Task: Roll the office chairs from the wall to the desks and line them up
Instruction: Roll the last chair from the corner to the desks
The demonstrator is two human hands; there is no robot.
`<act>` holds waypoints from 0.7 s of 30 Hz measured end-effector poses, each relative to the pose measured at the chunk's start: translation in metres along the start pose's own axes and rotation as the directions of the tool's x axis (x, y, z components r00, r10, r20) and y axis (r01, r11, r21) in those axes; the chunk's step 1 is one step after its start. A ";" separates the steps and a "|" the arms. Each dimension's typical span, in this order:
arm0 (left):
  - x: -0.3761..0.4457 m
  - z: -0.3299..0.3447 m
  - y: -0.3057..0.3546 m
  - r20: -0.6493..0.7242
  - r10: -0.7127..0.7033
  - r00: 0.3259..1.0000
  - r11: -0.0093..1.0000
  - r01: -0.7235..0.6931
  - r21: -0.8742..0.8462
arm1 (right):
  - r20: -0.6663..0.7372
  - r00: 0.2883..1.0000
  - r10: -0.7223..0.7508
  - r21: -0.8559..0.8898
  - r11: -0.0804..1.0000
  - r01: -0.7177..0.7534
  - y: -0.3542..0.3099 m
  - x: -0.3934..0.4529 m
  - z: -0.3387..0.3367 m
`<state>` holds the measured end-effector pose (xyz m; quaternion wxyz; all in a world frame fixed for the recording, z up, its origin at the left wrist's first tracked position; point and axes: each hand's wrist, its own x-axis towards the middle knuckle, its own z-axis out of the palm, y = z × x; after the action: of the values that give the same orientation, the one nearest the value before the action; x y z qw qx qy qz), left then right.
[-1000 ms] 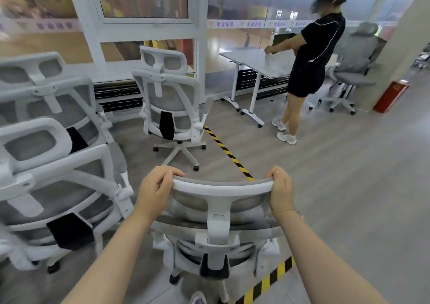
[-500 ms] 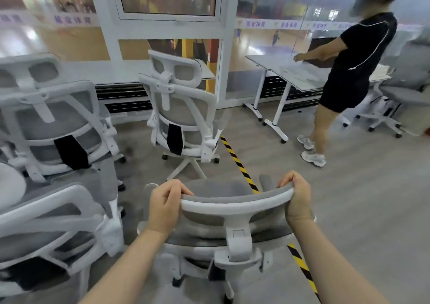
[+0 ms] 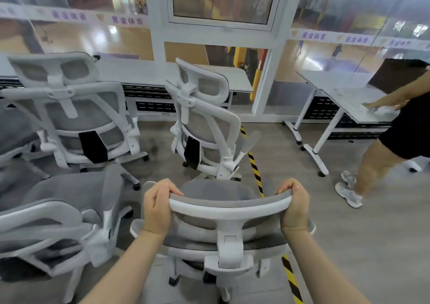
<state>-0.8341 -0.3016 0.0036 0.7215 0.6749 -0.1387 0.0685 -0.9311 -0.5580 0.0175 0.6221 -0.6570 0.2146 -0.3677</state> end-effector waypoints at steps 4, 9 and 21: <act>0.029 0.021 -0.008 -0.131 -0.007 0.991 1.000 0.009 0.014 | 0.061 0.997 -0.050 0.025 0.999 0.048 0.009 0.034 0.008; 0.046 0.032 -0.013 -0.216 0.027 0.976 0.997 -0.010 0.077 | 0.135 0.986 -0.101 0.037 0.995 0.097 0.016 0.059 0.017; 0.084 0.054 -0.022 -0.241 0.021 0.970 0.996 0.000 0.085 | 0.171 0.984 -0.045 0.037 0.999 0.039 0.033 0.118 0.037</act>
<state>-0.7535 -0.3649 0.0096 0.7034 0.6908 -0.0504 0.1596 -0.8224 -0.6259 0.0123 0.6414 -0.6802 0.1399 -0.3262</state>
